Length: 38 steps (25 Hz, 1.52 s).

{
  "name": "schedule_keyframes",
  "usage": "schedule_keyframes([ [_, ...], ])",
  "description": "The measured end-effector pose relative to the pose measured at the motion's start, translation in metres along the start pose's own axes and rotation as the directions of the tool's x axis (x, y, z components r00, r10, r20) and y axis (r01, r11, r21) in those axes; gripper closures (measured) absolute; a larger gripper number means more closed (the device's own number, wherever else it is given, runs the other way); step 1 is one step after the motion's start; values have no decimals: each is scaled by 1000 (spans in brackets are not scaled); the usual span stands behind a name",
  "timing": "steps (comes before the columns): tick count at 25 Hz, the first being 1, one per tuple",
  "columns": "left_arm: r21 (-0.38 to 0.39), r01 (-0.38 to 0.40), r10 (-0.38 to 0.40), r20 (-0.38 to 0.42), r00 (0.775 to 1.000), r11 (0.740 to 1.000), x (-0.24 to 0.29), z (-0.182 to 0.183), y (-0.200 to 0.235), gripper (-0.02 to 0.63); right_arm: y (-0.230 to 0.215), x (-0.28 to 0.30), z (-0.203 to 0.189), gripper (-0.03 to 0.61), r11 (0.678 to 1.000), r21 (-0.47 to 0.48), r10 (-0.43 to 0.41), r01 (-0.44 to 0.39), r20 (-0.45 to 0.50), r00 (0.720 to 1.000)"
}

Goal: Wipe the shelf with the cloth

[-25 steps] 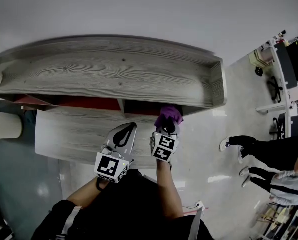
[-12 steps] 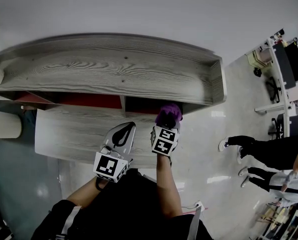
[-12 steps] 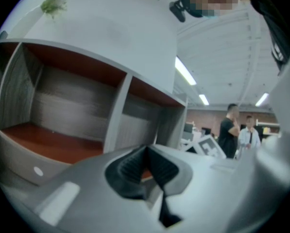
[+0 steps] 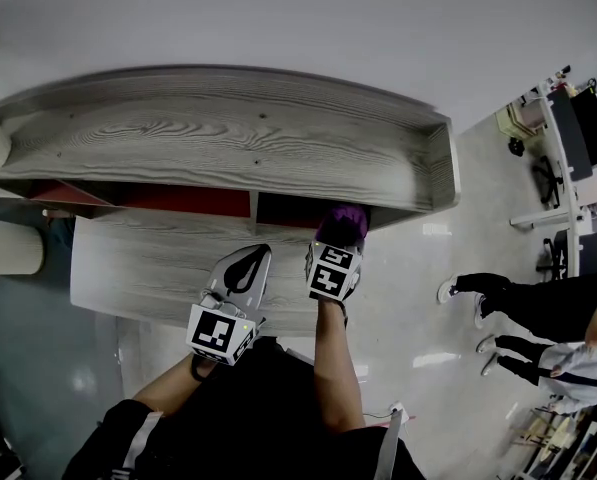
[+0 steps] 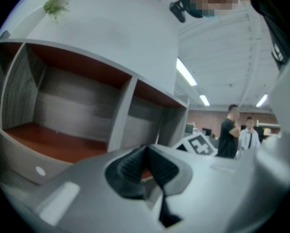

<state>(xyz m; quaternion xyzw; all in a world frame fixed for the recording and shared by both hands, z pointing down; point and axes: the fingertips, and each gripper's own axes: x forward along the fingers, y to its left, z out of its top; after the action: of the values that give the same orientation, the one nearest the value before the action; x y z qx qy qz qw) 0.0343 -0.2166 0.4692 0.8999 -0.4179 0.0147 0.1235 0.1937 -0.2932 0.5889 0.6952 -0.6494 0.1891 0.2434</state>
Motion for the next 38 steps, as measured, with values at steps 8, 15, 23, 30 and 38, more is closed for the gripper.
schedule_keyframes([
  [8,-1,8,-8,4,1000,1000,-5,1,3,611,1,8,7,510,999,-42,13,-14,-27,1000],
  [15,-5,0,0,2,1000,1000,-11,0,8,611,3,16,12,509,996,-83,29,-38,-108,994],
  [23,-6,-11,11,9,1000,1000,-17,1,15,611,5,23,15,510,993,-97,45,-61,-153,987],
  [30,-7,-12,12,11,1000,1000,-20,2,16,611,10,32,23,511,988,-126,64,-84,-158,985],
  [38,-4,-18,18,11,1000,1000,-22,2,16,611,21,35,23,511,978,-149,118,-144,-168,979],
])
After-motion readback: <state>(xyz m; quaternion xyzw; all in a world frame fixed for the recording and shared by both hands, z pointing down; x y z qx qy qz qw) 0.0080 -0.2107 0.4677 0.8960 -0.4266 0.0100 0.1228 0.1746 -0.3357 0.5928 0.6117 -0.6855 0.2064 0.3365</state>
